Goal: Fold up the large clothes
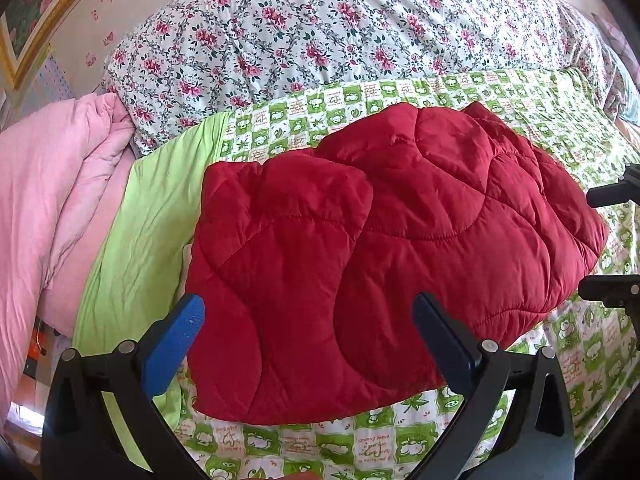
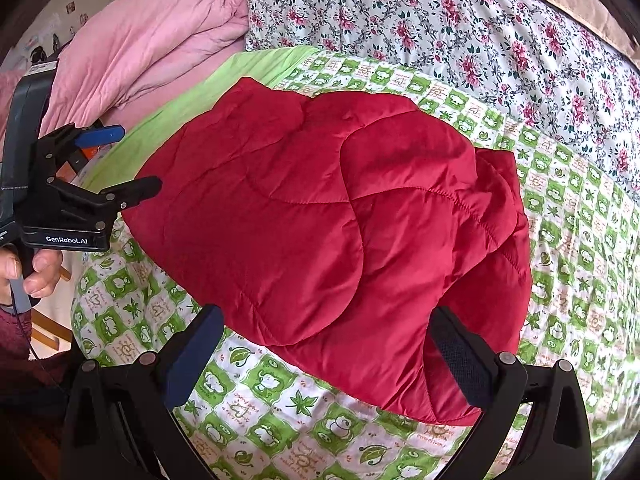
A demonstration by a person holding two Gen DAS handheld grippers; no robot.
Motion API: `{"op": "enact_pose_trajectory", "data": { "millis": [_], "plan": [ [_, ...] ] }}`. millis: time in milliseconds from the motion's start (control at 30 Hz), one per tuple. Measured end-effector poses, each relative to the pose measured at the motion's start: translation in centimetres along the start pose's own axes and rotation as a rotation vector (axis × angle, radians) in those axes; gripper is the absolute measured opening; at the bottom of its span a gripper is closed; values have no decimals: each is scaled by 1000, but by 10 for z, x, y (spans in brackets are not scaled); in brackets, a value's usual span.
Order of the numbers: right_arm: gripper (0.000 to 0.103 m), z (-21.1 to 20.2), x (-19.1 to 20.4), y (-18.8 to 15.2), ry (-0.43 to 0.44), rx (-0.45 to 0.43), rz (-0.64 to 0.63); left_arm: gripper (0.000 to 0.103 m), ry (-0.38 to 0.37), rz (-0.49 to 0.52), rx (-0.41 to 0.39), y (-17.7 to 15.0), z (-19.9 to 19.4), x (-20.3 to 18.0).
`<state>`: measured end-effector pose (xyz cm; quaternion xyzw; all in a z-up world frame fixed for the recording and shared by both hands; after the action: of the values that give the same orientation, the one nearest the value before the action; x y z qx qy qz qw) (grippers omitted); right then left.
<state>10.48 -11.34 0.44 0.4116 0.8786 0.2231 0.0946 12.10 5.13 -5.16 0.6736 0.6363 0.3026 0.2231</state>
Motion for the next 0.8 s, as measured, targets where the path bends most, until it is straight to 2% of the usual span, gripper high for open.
{"op": "enact_pose_trajectory", "data": {
  "millis": [800],
  "plan": [
    [103,-2,-2,-2,-3,6,0,103,6,6,-1,1,0,-2]
  ]
}}
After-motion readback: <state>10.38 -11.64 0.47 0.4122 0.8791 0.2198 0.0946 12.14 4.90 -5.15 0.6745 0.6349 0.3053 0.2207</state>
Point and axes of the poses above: each gripper's, at about its wrist camera, not at the fingertips, and z roughly the way its jaws point, x to its left, y to its top, the point moved 10 cm from there along z, roughly the way its jaws point, and after that the axes turned 13 degrees about -z, right-handed, at the moved point
